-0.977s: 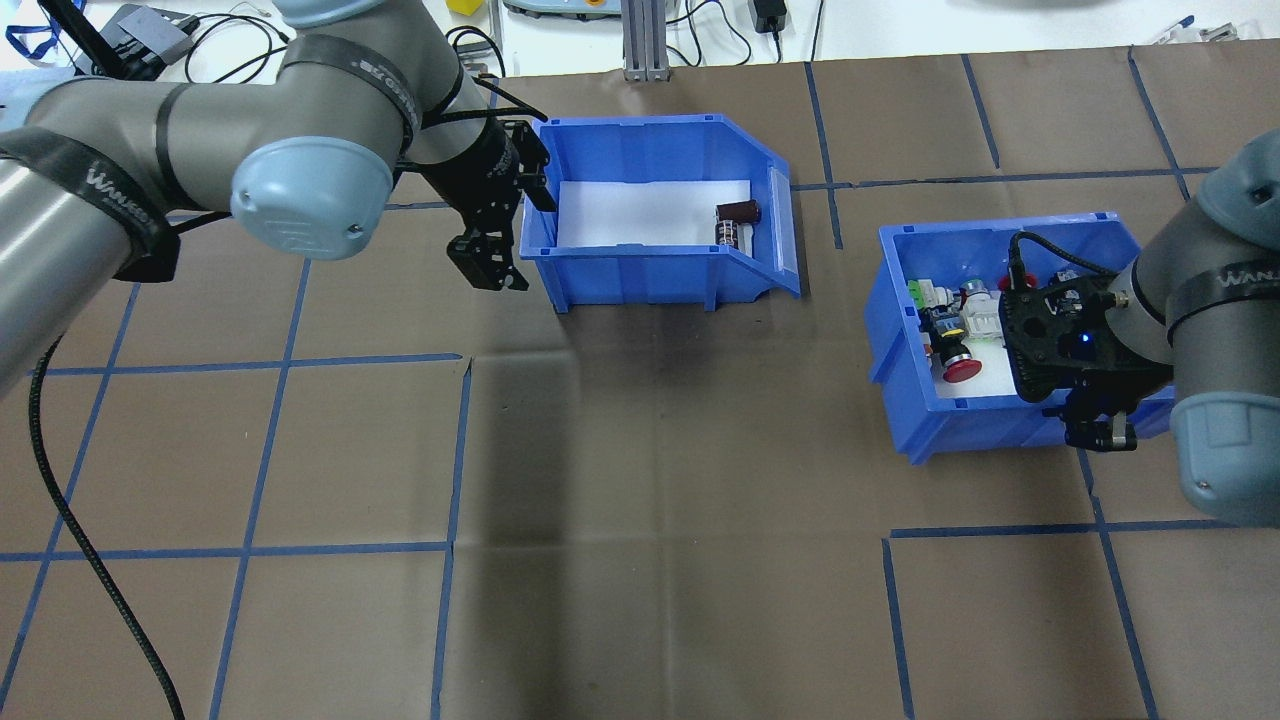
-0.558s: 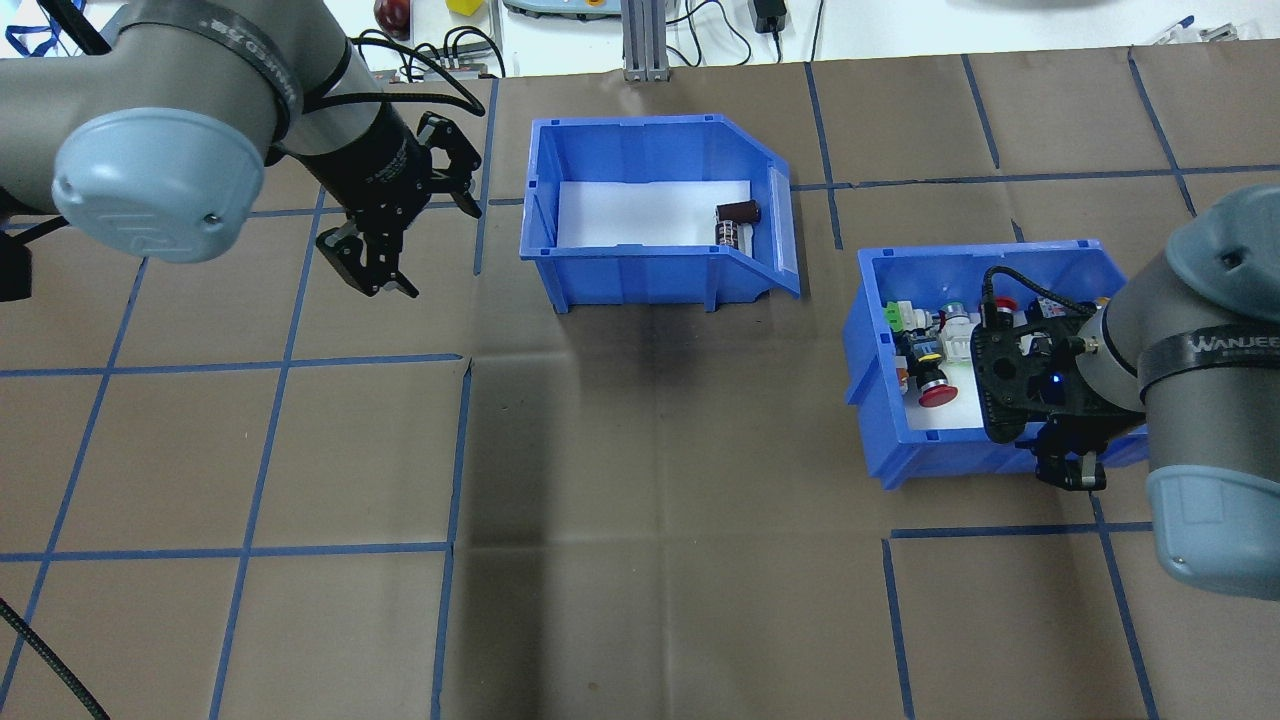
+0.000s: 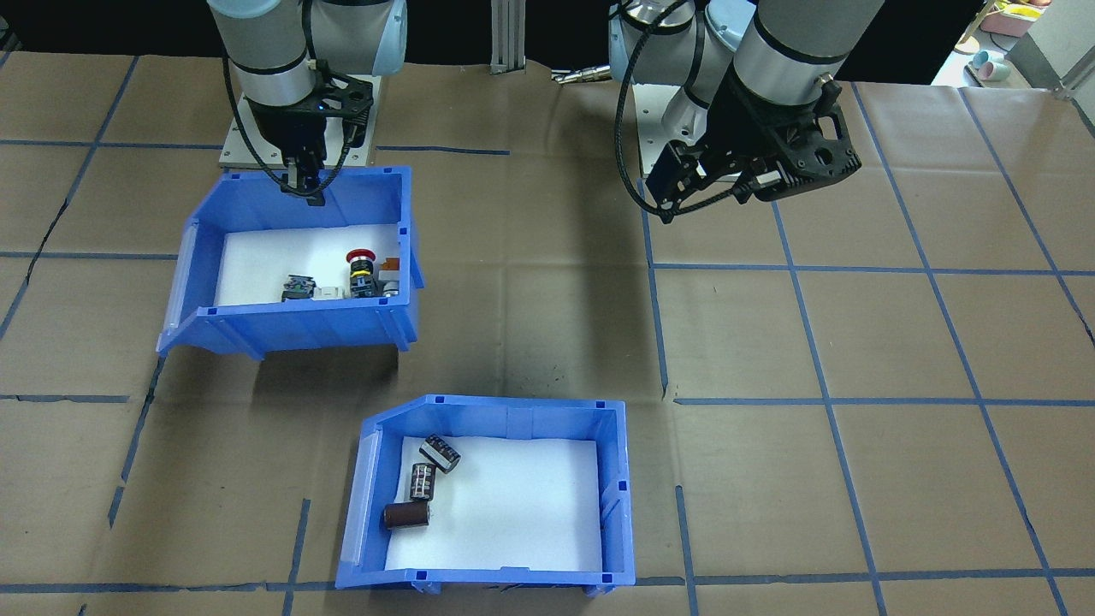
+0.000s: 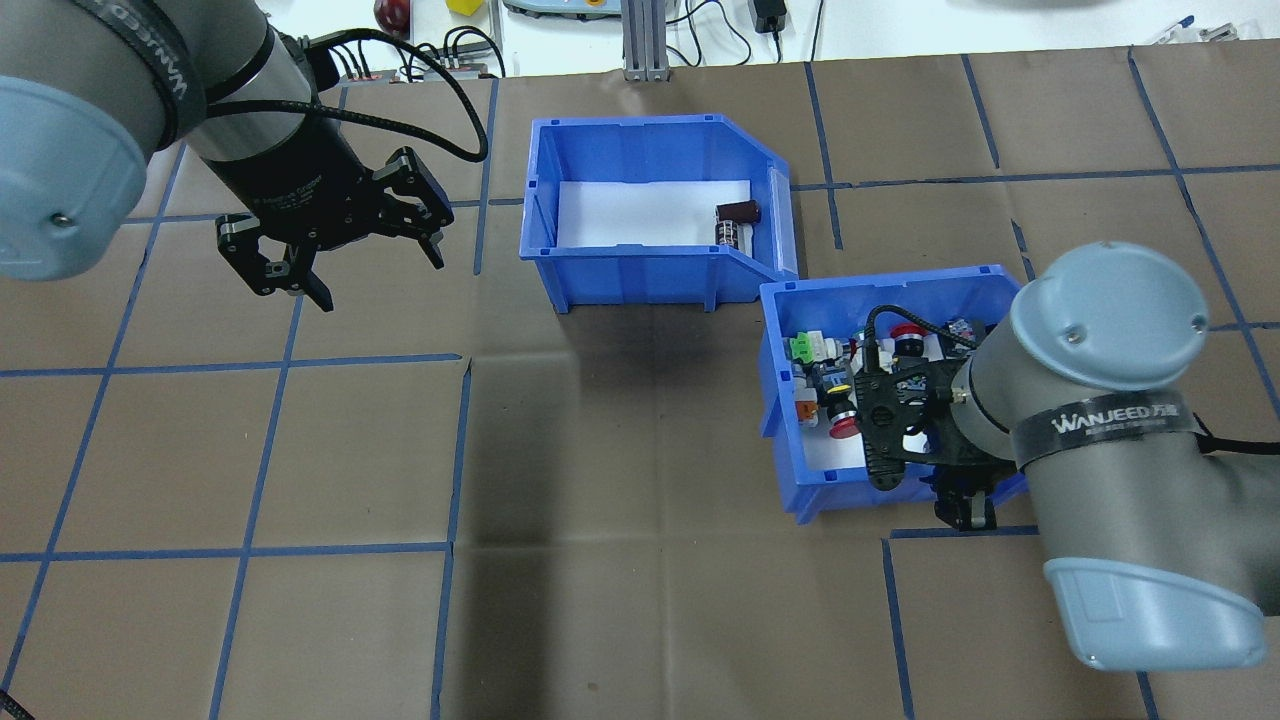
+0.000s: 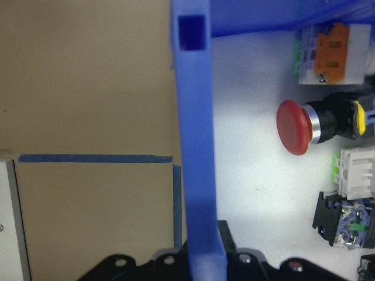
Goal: Place battery box in front
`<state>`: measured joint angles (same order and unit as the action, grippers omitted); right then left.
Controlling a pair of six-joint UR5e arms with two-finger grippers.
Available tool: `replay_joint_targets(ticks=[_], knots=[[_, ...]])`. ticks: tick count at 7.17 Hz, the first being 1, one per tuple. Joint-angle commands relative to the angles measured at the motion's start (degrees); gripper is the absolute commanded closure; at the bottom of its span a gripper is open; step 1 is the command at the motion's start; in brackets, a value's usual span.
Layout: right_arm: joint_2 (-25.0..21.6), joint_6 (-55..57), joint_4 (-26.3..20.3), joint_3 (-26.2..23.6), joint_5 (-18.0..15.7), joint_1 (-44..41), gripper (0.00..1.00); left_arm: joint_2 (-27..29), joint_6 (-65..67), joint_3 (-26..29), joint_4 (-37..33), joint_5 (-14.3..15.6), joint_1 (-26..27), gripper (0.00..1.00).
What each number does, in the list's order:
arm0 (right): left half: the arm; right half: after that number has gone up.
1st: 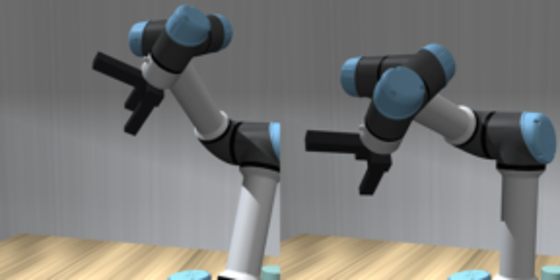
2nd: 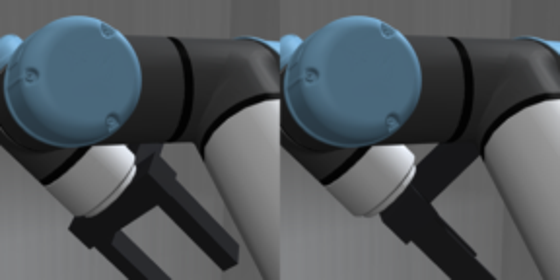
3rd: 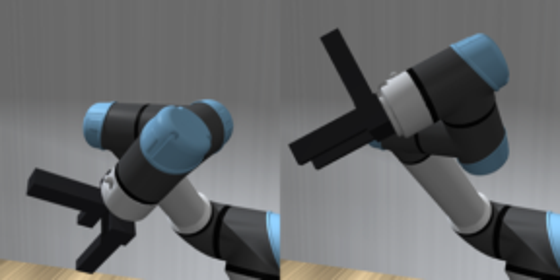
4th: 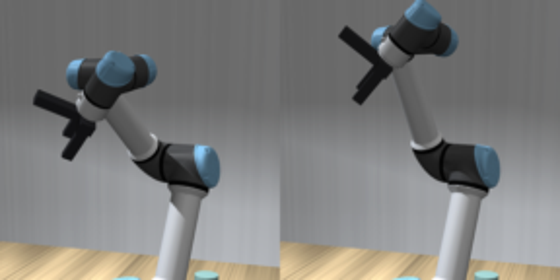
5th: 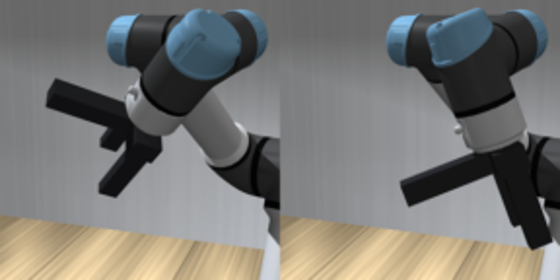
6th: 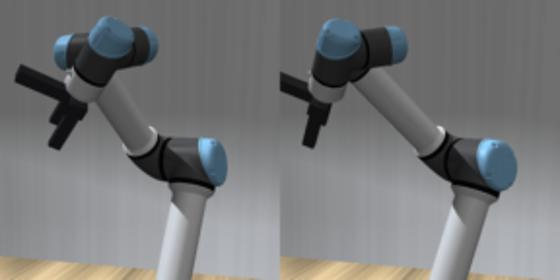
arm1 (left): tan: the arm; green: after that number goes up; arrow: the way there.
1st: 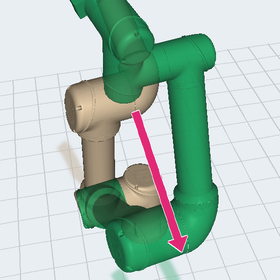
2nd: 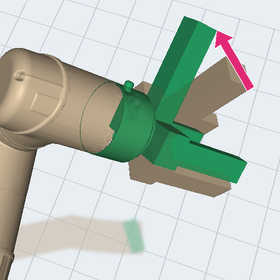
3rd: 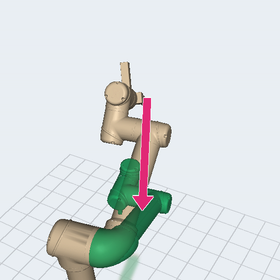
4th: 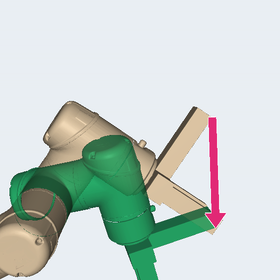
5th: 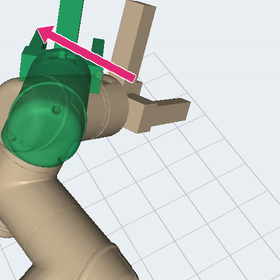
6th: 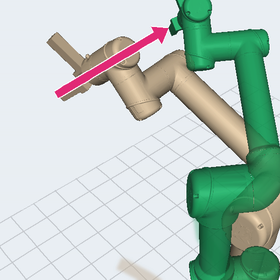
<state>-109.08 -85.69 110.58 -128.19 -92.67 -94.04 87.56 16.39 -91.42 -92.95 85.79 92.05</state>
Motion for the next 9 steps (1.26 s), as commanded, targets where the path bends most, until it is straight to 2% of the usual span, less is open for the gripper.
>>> replay_joint_targets(ticks=[1, 2, 3, 4, 7, 9], knots=[[0.3, 10.8, 0.0, -0.2, 0.0, -8.2, 0.93, -3.5, -13.0, -1.2, -2.0, -0.5, 0.0, 0.01], [1.0, 14.7, 0.0, -0.2, 0.0, -11.3, 0.93, -5.2, -22.9, -1.9, -2.3, -0.1, 0.0, 0.01], [2.5, 18.7, 0.4, -0.1, 0.0, -14.9, 0.93, -6.8, -23.6, -2.0, -6.1, -0.1, 0.0, 0.01], [4.1, 22.2, 3.3, -0.1, -0.1, -18.3, 0.93, -7.7, -23.5, -2.0, -7.7, -0.1, -0.1, 0.01], [10.7, 29.4, 12.4, 0.0, -0.8, -26.4, 0.93, -8.6, -23.6, -2.1, -7.9, 0.0, -0.6, 0.01], [12.4, 33.0, 13.2, 0.0, -0.8, -28.9, 0.93, -8.5, -23.7, -2.2, -7.6, -0.4, -0.6, 0.01]])
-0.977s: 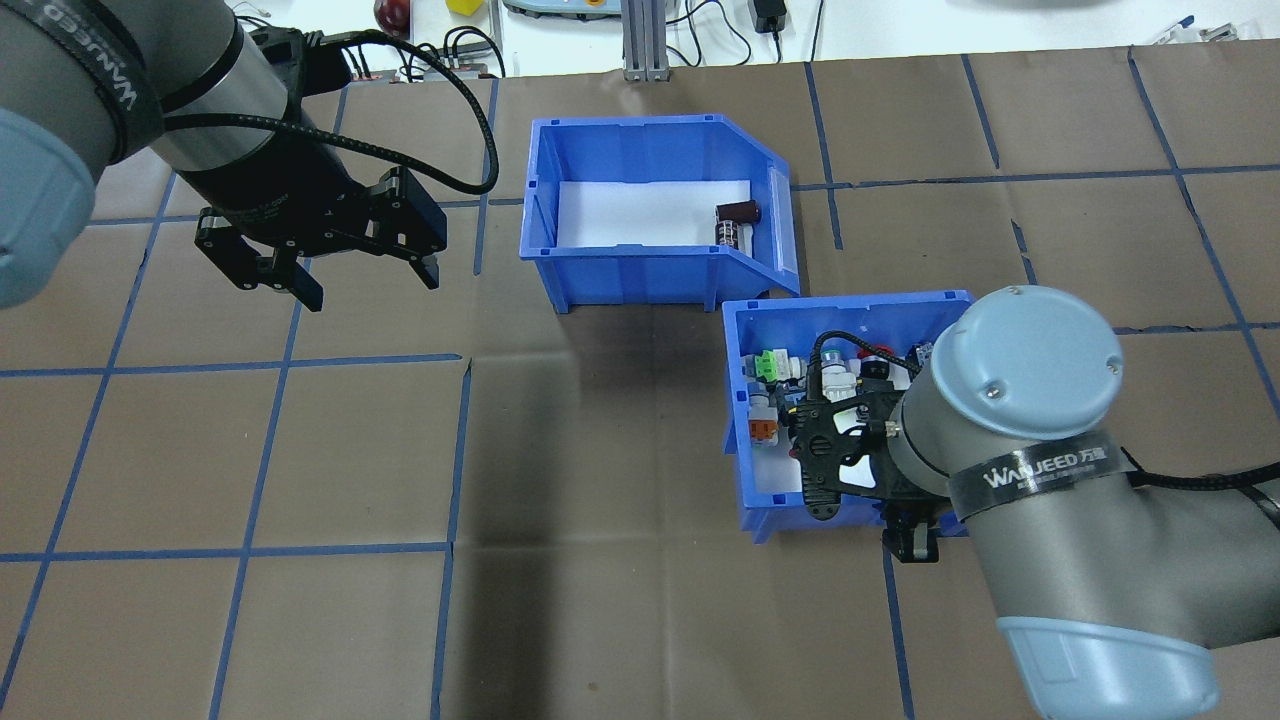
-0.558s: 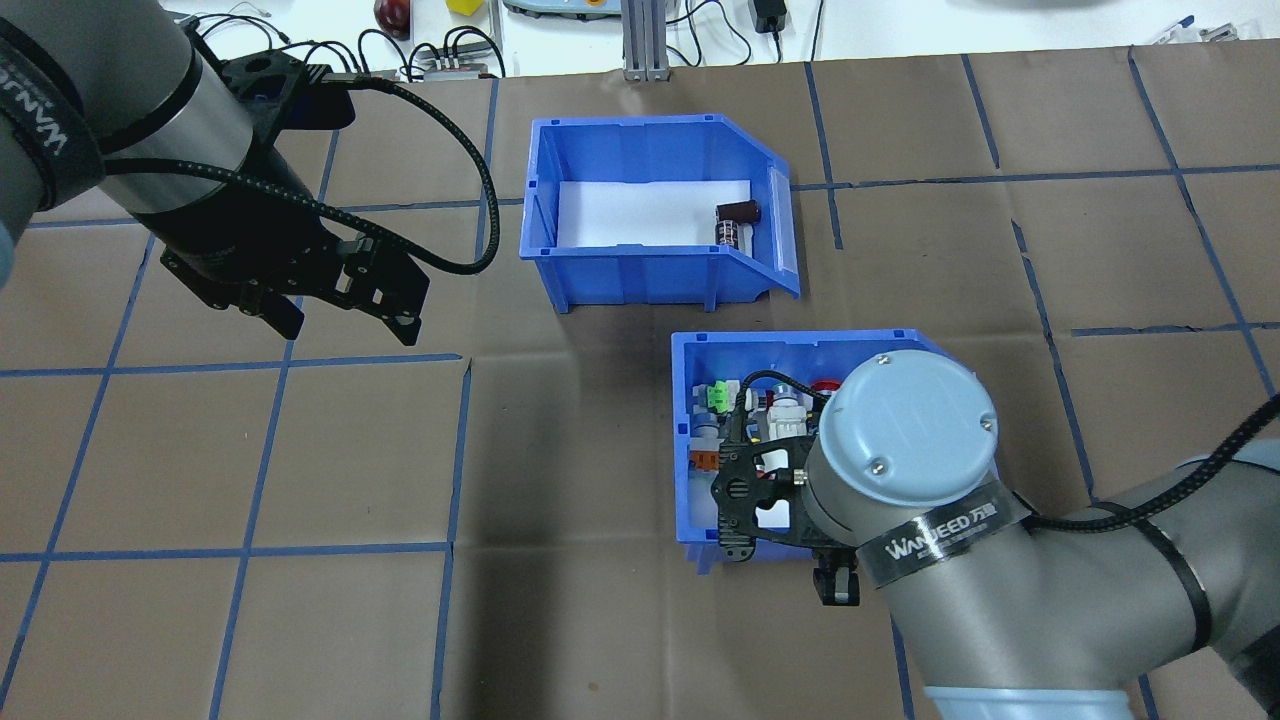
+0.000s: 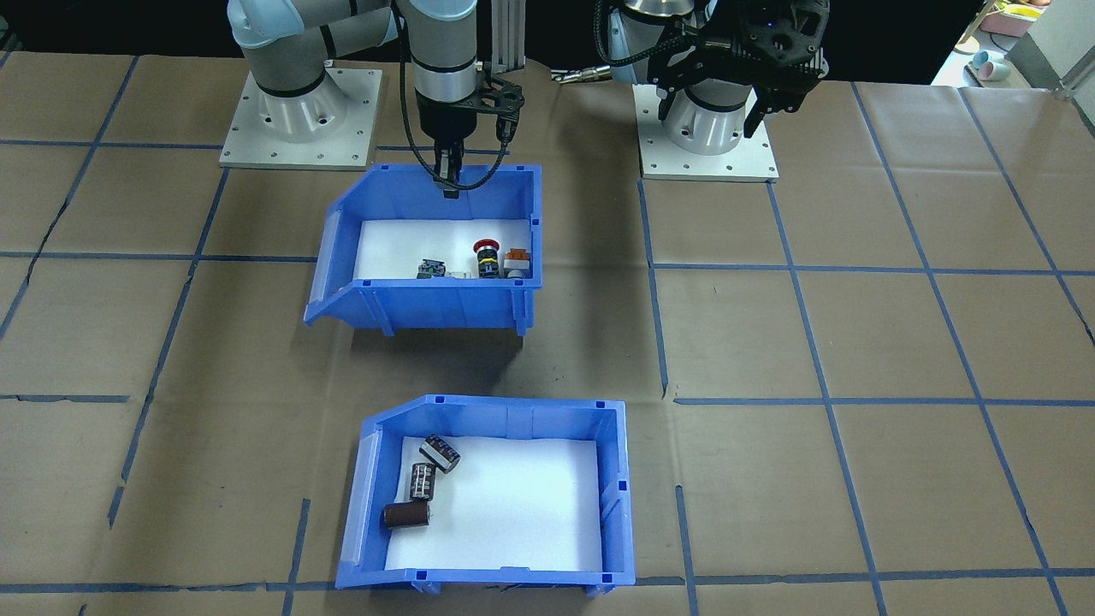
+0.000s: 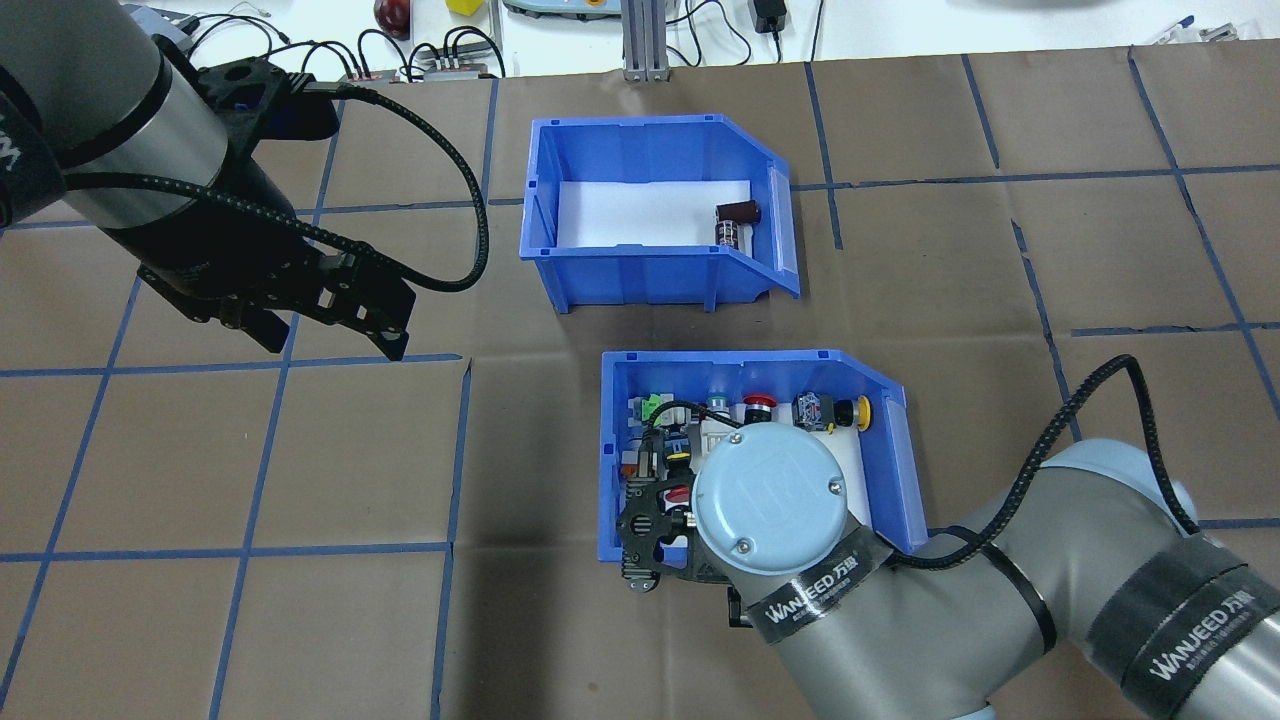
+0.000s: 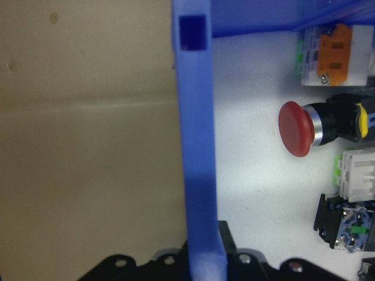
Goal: Place battery box in front
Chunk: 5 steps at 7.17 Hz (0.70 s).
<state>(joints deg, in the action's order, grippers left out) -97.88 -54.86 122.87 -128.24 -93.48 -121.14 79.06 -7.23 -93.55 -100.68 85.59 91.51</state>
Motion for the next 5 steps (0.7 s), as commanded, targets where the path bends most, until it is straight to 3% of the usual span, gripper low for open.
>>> replay_joint_targets(ticks=[1, 2, 3, 4, 5], knots=[[2.4, 2.9, 2.9, 0.0, 0.0, -3.4, 0.93, 0.0, -0.7, -0.7, 0.4, -0.2, 0.0, 0.01], [3.6, 2.9, 4.3, 0.1, -0.1, -4.4, 0.92, 0.0, -0.9, -1.1, 0.6, -0.2, 0.0, 0.01], [4.0, 2.8, 4.2, 0.1, -0.1, -4.5, 0.82, 0.4, -0.9, -1.2, 0.6, -0.1, 0.0, 0.01], [4.1, 2.9, 4.9, 0.1, 0.1, -4.5, 0.01, 0.5, -0.9, -1.2, 0.6, 0.0, 0.0, 0.01], [4.0, 2.7, 5.3, 0.2, -0.2, -4.4, 0.00, 0.4, -0.9, -1.2, 0.6, 0.1, 0.0, 0.01]])
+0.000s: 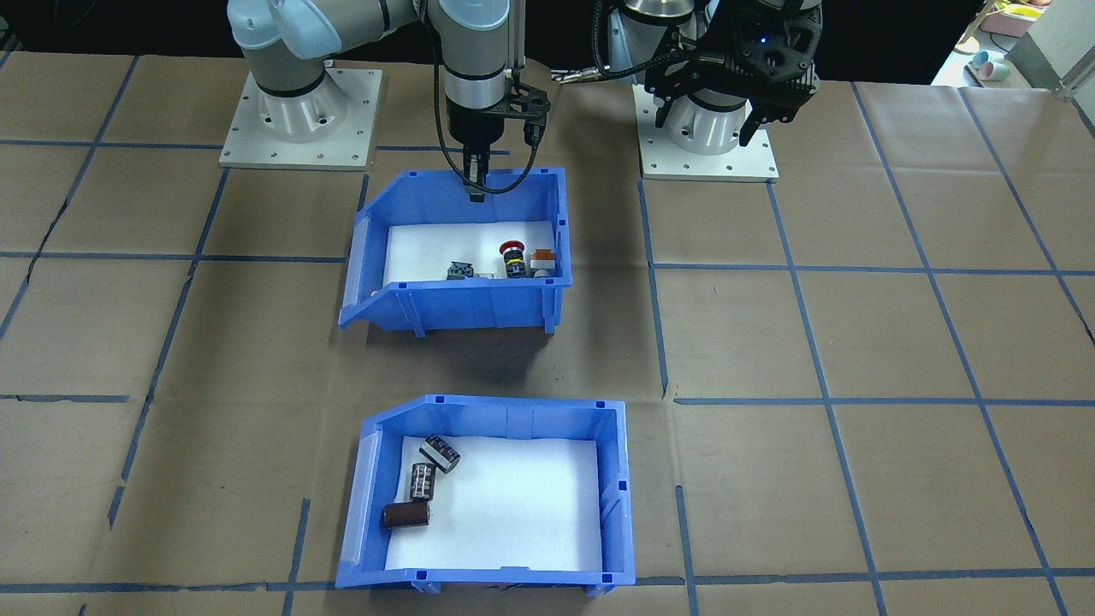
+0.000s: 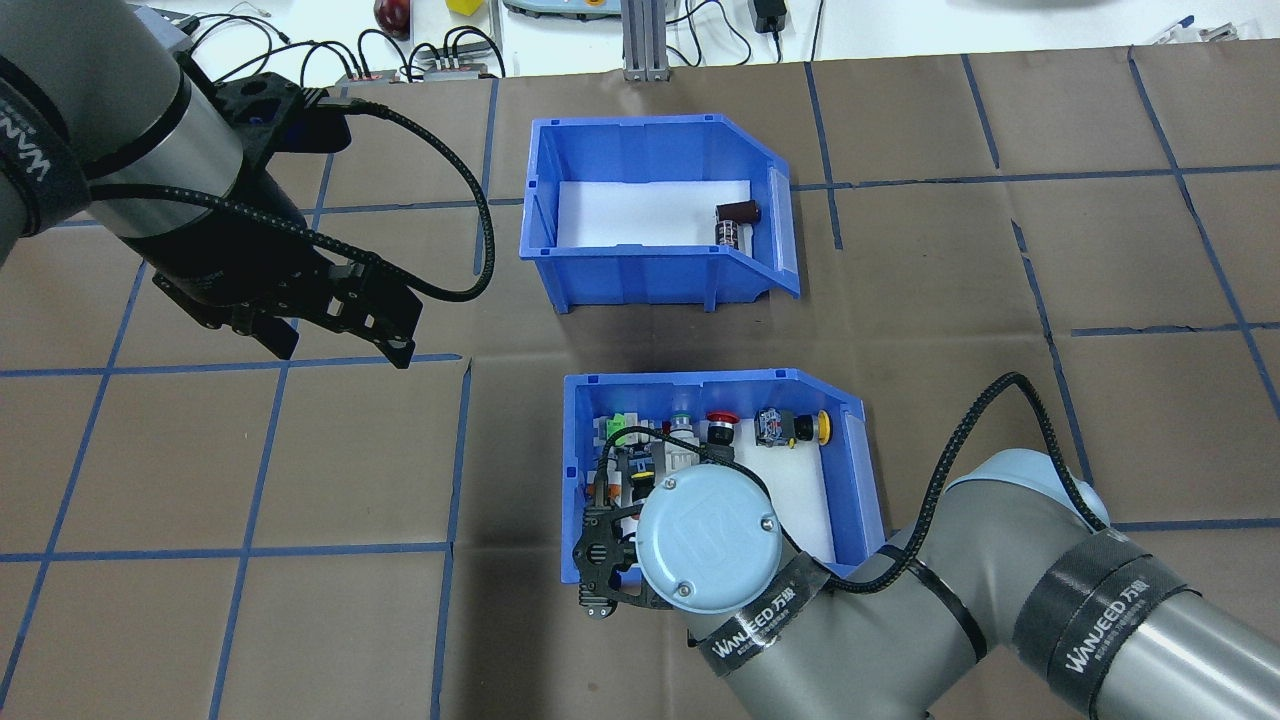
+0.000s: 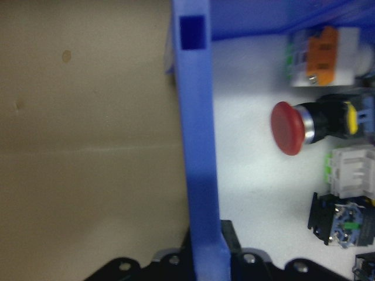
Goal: Place battery box in front
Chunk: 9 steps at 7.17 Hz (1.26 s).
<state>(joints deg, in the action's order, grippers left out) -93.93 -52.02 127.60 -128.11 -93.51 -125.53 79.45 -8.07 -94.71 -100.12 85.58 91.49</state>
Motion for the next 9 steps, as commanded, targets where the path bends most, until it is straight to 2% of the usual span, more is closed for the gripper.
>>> replay_joint_targets(ticks=[1, 2, 3, 5, 6, 9], knots=[[-0.2, -0.6, 0.4, 0.3, -1.8, 0.7, 0.00, 0.0, 0.0, 0.0, 0.0, 0.2, 0.0, 0.01], [-0.8, -0.7, 0.1, 1.2, -3.3, 1.7, 0.00, 0.0, 0.0, 0.0, 0.0, 0.1, 0.0, 0.01], [-1.9, -0.8, -1.2, 2.8, -3.3, 2.5, 0.00, 0.0, 0.0, 0.0, 0.0, 0.1, 0.0, 0.01], [-6.0, -0.9, -11.5, 5.9, -3.3, 7.9, 0.00, -0.3, 0.1, 0.0, 0.1, 0.1, 0.0, 0.01], [-8.2, -1.0, -14.4, 6.8, -3.1, 12.2, 0.00, -0.2, 0.0, 0.0, 0.1, 0.1, 0.0, 0.01], [-9.6, -0.4, -16.3, 10.7, -2.6, 22.1, 0.00, -0.3, 0.0, 0.0, 0.0, 0.3, 0.0, 0.01]])
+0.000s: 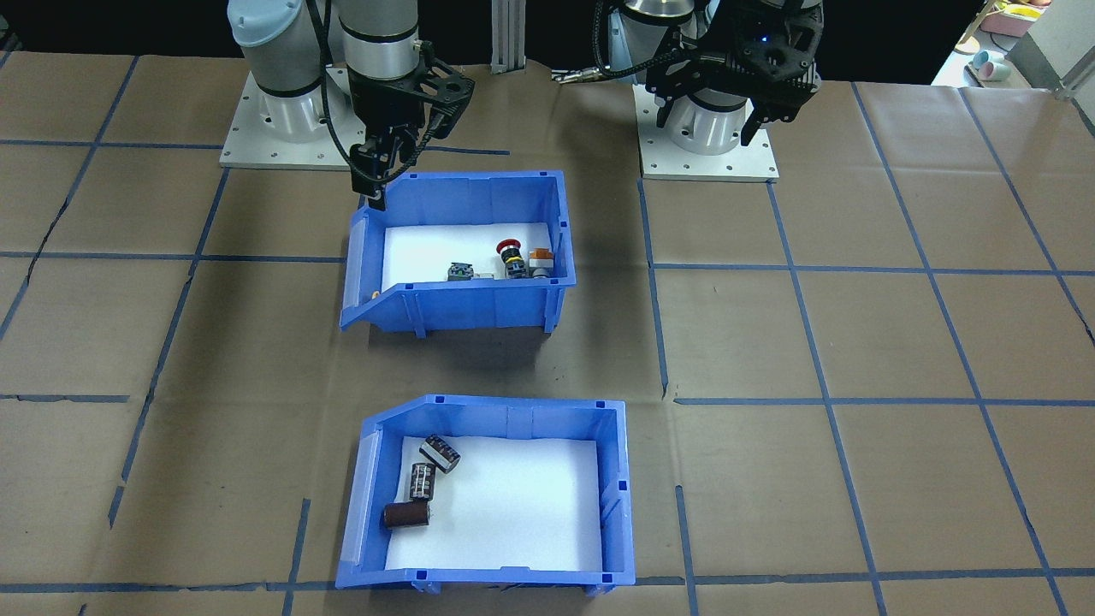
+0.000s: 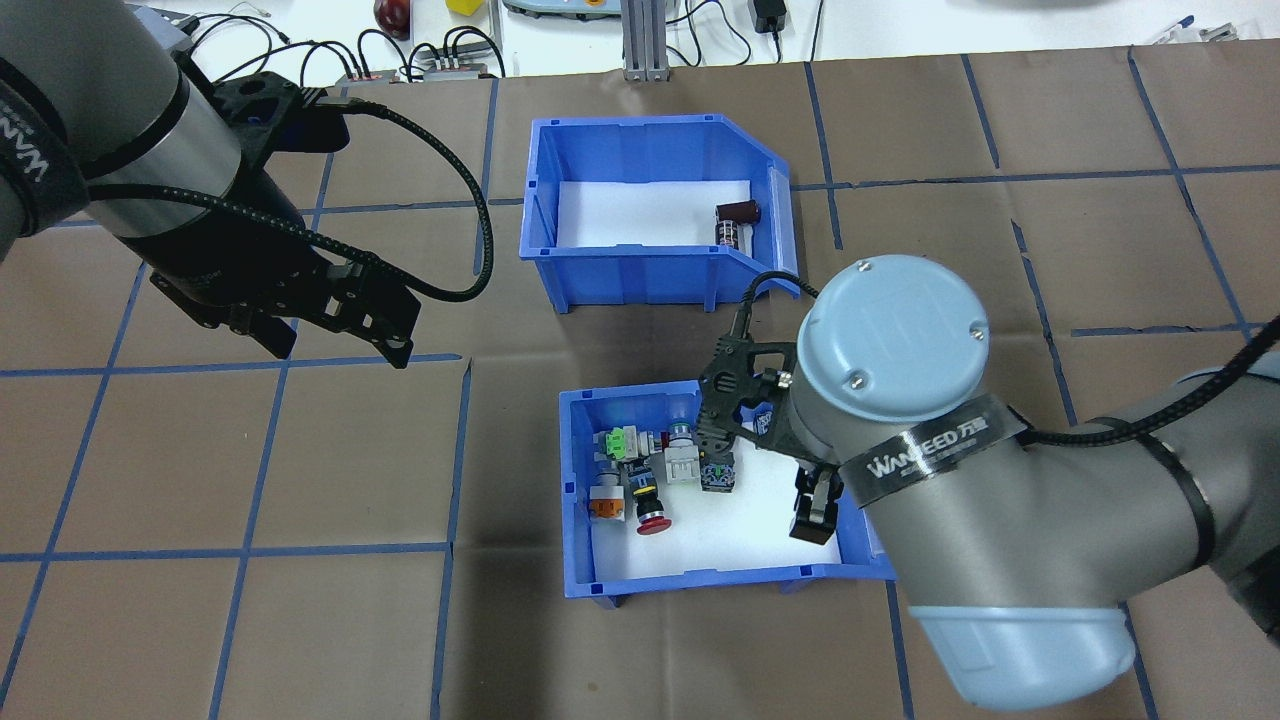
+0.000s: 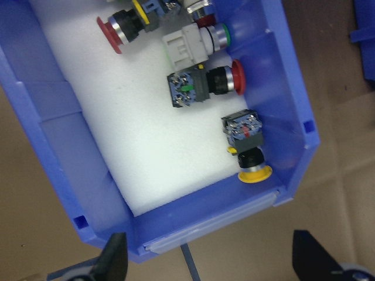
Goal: Place battery box in front
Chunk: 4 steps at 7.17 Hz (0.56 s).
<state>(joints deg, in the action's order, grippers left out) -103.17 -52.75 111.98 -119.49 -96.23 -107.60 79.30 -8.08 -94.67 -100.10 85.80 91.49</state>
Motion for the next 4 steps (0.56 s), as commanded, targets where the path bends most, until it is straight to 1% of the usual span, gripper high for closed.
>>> replay_joint_targets(ticks=[1, 2, 3, 4], knots=[[-0.4, 0.7, -2.1, 3.8, 0.2, 9.9, 0.00, 0.1, 0.1, 0.0, 0.0, -0.1, 0.0, 0.01], [-0.5, 2.1, -3.1, 4.5, 2.3, 16.1, 0.00, 0.6, 0.1, -0.1, 0.0, 0.0, 0.0, 0.01], [-0.6, 10.6, -3.2, 4.6, 6.0, 20.4, 0.00, 1.1, 0.3, 0.1, 0.0, -0.1, 0.0, 0.01], [-0.8, 18.7, -3.3, 5.2, 6.4, 21.6, 0.00, 0.2, 0.2, 0.0, 0.0, 0.0, 0.0, 0.01]])
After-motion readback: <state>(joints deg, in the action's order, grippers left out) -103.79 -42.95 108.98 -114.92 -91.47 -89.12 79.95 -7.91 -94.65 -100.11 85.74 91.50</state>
